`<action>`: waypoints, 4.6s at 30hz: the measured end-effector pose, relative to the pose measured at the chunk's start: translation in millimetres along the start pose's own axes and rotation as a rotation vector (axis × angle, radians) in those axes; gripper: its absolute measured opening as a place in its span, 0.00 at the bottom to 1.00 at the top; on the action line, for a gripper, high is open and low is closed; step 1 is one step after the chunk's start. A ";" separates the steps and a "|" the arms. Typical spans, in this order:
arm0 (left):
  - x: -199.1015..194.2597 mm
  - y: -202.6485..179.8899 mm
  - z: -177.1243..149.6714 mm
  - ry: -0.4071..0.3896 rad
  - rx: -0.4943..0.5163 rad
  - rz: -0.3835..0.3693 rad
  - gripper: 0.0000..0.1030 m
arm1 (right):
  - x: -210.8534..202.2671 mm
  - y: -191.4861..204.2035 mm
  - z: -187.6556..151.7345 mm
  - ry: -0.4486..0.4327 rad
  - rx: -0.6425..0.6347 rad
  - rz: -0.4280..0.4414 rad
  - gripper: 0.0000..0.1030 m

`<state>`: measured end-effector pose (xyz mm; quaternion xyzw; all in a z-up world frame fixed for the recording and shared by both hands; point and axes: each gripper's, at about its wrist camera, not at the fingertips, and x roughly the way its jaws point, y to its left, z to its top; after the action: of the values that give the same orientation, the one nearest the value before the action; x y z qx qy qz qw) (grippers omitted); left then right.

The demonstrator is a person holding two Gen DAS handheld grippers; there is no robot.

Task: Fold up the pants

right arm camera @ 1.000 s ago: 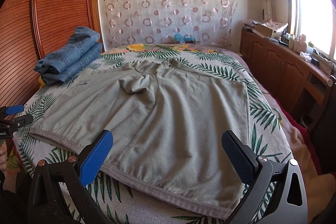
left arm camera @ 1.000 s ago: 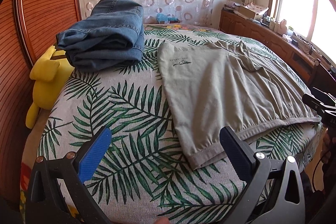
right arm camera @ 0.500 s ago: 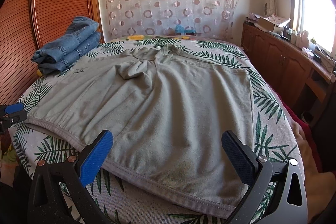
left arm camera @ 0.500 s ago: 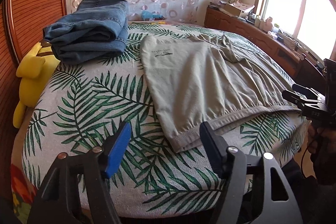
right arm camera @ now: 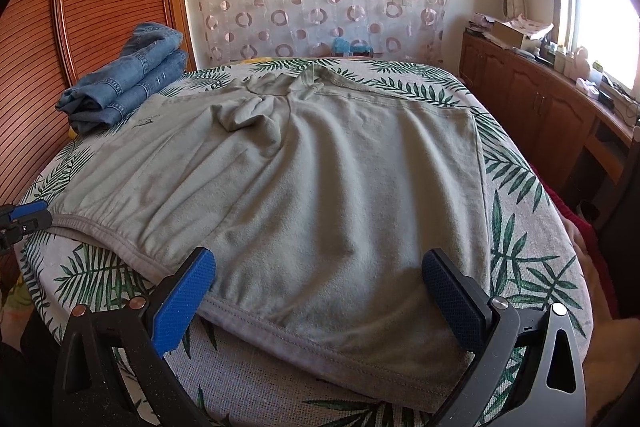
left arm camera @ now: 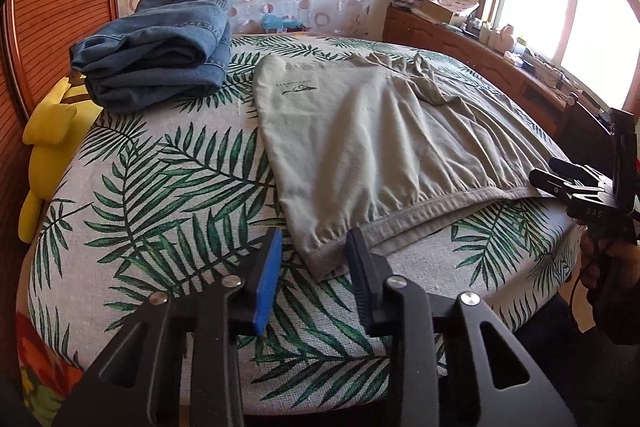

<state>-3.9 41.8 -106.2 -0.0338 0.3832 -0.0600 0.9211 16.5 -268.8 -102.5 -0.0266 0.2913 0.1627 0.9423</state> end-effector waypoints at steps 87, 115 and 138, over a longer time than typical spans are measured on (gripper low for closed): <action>30.7 -47.0 49.4 -0.057 0.060 -0.091 0.81 | 48.6 20.7 47.4 0.059 -0.032 0.221 0.34; 22.3 -77.3 73.6 -0.109 0.136 -0.135 0.81 | -41.5 2.0 39.8 -0.097 -0.096 0.130 0.03; 44.7 -127.0 78.4 -0.069 0.209 -0.182 0.81 | -82.9 -15.9 -3.3 -0.023 -0.027 0.034 0.03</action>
<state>72.3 -88.8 -68.6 0.0260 0.3381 -0.1816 0.9231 -44.7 -308.5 -59.7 -0.0325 0.2785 0.1827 0.9423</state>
